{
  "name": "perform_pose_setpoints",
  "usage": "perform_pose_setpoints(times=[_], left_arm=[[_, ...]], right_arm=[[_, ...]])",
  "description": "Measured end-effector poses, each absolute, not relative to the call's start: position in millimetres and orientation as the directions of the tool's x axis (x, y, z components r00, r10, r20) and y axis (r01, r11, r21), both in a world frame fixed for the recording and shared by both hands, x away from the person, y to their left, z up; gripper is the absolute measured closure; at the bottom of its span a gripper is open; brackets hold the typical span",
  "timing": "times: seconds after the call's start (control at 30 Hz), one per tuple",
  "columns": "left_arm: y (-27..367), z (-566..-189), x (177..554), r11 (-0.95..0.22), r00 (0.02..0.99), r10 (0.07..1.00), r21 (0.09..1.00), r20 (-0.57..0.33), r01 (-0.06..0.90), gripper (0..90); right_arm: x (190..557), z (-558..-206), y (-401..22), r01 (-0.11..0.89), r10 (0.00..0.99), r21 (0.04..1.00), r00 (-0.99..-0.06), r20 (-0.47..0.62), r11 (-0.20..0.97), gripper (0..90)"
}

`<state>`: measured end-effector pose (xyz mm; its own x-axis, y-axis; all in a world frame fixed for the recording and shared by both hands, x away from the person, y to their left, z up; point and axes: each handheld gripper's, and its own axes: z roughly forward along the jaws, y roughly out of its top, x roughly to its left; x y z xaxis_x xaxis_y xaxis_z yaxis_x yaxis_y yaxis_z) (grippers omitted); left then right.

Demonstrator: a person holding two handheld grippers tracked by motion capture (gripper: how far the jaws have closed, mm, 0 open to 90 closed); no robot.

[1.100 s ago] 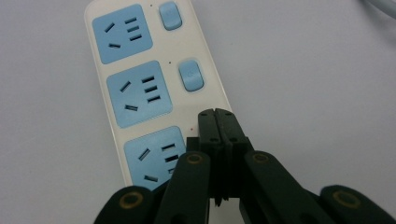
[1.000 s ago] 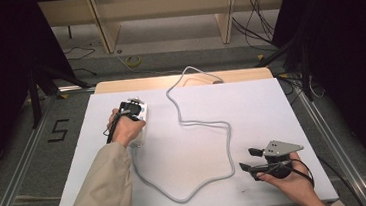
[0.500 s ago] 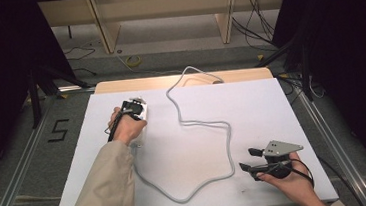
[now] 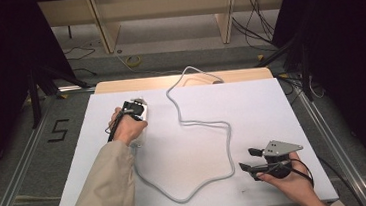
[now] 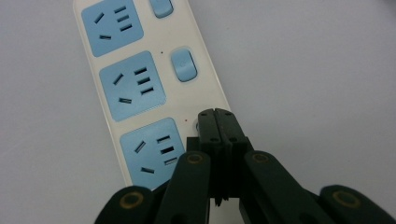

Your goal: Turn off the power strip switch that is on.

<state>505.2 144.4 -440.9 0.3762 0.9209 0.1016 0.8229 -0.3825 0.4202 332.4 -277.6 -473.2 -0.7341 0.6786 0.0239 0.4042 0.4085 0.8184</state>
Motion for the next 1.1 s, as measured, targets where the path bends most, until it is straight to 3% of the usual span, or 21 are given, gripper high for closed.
perform_pose_setpoints(times=[1.1], left_arm=[[147.6,-441.1,504.1,-0.366,0.369,0.926,0.436,0.081,0.822,89.8]], right_arm=[[332.9,-472.7,-278.5,0.403,0.68,0.822,-0.733,0.025,0.404,36.6]])
